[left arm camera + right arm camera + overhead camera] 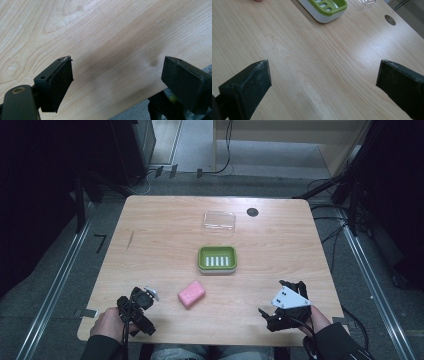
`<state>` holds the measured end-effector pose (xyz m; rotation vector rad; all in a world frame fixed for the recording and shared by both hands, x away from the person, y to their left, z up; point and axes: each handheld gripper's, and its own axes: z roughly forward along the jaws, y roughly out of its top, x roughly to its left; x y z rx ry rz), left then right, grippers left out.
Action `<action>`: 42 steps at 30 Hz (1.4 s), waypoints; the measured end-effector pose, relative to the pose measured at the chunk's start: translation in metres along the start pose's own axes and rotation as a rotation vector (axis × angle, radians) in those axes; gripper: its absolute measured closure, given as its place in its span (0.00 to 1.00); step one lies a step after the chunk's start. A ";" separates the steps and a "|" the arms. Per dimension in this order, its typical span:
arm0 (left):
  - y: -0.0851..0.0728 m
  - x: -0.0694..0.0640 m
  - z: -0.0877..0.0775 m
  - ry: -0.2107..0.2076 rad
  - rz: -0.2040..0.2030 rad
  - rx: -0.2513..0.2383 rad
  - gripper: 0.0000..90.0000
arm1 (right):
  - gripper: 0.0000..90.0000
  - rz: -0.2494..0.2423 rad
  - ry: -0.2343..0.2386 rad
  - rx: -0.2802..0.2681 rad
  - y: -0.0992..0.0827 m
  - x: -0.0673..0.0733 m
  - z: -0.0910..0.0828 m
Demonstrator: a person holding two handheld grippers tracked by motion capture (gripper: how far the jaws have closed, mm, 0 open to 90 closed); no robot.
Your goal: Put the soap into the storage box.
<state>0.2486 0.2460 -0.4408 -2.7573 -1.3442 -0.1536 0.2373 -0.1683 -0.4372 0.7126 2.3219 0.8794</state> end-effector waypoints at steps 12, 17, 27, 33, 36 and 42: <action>0.001 0.001 0.002 -0.017 -0.017 0.003 0.12 | 0.00 -0.005 0.001 0.006 0.002 0.001 0.002; 0.003 0.001 0.000 -0.027 -0.023 -0.024 0.12 | 0.00 0.002 -0.005 -0.005 0.003 0.000 0.002; 0.006 -0.004 -0.004 -0.058 -0.021 -0.070 0.12 | 0.00 -0.016 0.003 -0.002 0.006 0.001 0.006; 0.014 -0.010 -0.006 -0.070 0.005 -0.092 0.12 | 0.00 -0.018 0.005 0.000 0.008 0.002 0.008; 0.023 -0.013 -0.006 -0.075 0.018 -0.100 0.12 | 0.00 -0.022 0.008 0.003 0.008 0.002 0.009; 0.035 -0.014 -0.006 -0.095 0.028 -0.110 0.12 | 0.00 -0.032 0.016 0.003 0.009 0.002 0.010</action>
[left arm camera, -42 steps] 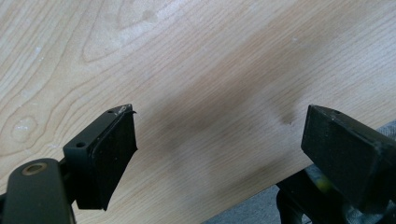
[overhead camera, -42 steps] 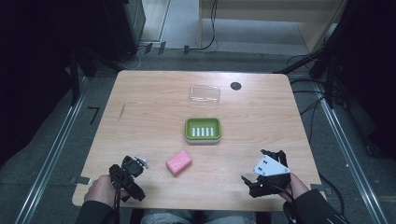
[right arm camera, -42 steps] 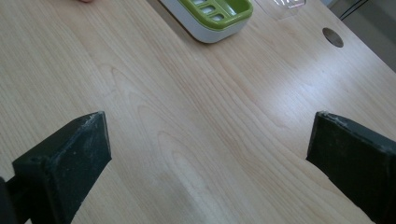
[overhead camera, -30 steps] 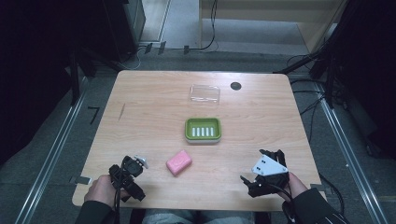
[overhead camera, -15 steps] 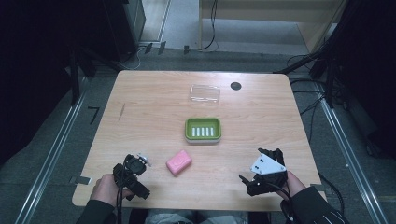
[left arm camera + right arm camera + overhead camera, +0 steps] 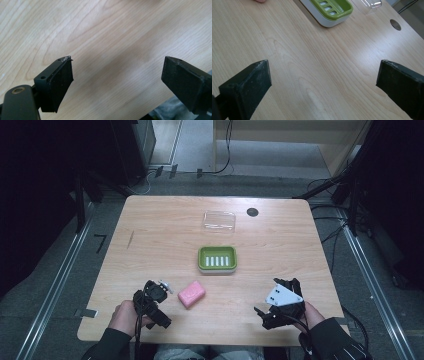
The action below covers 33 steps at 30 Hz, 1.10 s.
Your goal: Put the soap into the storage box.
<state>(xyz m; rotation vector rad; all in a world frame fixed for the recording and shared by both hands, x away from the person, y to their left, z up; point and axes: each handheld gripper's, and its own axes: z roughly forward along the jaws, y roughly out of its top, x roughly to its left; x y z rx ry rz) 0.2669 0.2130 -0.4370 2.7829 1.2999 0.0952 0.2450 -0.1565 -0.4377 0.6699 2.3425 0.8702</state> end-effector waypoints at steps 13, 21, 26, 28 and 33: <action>0.030 -0.004 -0.002 -0.024 0.023 -0.033 0.12 | 0.00 0.009 0.000 0.003 -0.001 0.000 0.000; 0.048 -0.010 -0.003 -0.025 0.047 -0.042 0.12 | 0.00 0.004 -0.002 0.000 -0.001 -0.001 -0.001; 0.057 -0.011 -0.005 -0.026 0.056 -0.052 0.12 | 0.00 0.006 -0.001 0.005 -0.001 0.000 -0.001; 0.061 -0.012 -0.006 -0.036 0.055 -0.056 0.12 | 0.00 0.006 -0.002 0.004 -0.002 -0.001 -0.001; 0.069 -0.016 -0.006 -0.036 0.072 -0.053 0.12 | 0.00 0.009 -0.005 0.007 -0.002 0.000 -0.002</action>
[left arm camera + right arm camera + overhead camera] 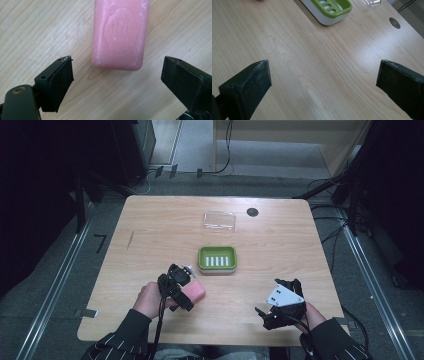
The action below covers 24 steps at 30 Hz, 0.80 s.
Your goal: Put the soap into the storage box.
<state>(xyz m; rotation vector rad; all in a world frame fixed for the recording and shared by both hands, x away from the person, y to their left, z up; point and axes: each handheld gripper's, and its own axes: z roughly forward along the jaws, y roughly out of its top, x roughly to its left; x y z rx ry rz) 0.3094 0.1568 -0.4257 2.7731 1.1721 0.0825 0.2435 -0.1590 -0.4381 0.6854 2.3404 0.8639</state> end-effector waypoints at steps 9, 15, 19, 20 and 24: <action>0.012 -0.002 0.008 0.017 0.013 0.021 0.08 | 0.00 0.003 -0.004 0.004 -0.001 0.000 -0.001; 0.024 -0.004 0.015 0.030 0.030 0.037 0.08 | 0.00 -0.001 -0.001 0.003 -0.001 0.000 -0.001; 0.029 -0.005 0.018 0.036 0.035 0.044 0.07 | 0.00 0.004 -0.003 0.003 -0.001 0.000 -0.001; 0.031 -0.006 0.020 0.039 0.041 0.050 0.06 | 0.00 0.002 -0.003 0.002 -0.001 0.000 -0.001; 0.033 -0.005 0.023 0.041 0.043 0.054 0.05 | 0.00 0.001 -0.002 0.000 -0.001 0.000 -0.001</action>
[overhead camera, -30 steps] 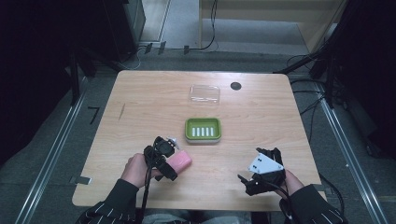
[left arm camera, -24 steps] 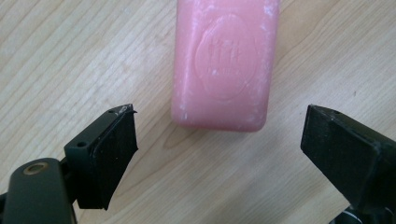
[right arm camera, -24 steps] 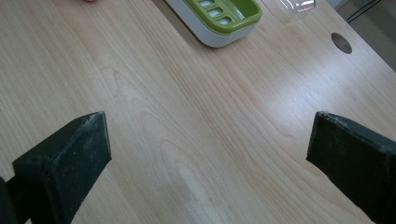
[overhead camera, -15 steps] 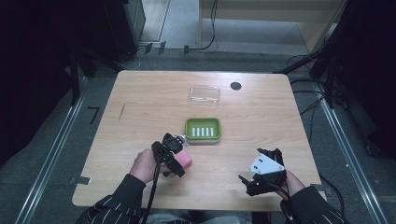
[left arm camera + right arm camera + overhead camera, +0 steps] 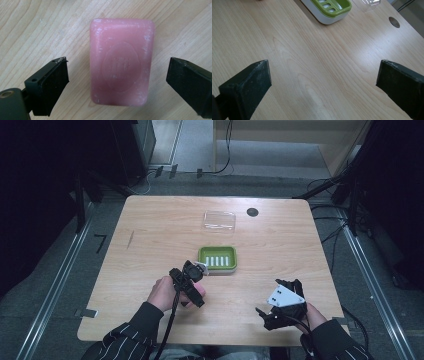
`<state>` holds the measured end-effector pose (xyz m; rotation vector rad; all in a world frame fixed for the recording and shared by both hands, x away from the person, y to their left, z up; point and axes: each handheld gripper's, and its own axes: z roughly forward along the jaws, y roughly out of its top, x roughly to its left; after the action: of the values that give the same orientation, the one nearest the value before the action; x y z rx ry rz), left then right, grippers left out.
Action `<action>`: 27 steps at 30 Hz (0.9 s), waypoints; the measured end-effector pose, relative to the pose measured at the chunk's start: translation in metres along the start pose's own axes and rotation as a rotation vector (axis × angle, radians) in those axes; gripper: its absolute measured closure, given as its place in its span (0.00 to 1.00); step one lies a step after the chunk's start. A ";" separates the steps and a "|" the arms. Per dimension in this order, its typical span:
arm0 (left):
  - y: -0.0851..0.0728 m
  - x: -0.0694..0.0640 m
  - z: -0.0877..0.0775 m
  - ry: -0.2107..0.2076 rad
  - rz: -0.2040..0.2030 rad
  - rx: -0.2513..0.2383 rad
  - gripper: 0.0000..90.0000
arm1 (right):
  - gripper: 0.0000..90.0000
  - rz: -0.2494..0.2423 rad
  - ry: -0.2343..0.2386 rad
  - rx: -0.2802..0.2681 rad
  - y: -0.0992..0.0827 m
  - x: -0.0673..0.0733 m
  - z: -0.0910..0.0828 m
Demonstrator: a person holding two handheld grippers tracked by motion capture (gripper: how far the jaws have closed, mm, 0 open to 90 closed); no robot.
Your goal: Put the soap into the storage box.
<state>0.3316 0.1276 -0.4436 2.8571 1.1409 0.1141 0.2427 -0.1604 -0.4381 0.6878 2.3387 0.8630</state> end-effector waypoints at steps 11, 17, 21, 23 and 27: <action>-0.001 0.002 0.002 -0.018 0.003 -0.002 0.18 | 0.00 0.001 0.002 0.000 0.000 0.000 0.000; -0.001 0.003 0.005 -0.012 0.003 0.001 0.29 | 0.00 -0.003 0.005 -0.003 0.000 0.000 0.000; 0.000 0.003 0.005 -0.011 0.002 0.003 0.33 | 0.00 -0.005 0.005 -0.002 0.000 0.000 0.000; 0.000 0.002 0.006 -0.028 0.007 0.005 0.38 | 0.00 -0.002 0.006 -0.003 0.000 0.000 0.000; 0.001 0.000 0.007 -0.020 0.019 0.016 0.41 | 0.00 0.003 0.005 -0.004 0.000 0.000 0.000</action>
<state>0.3329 0.1270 -0.4505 2.8765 1.1166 0.0770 0.2424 -0.1606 -0.4378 0.6880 2.3399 0.8718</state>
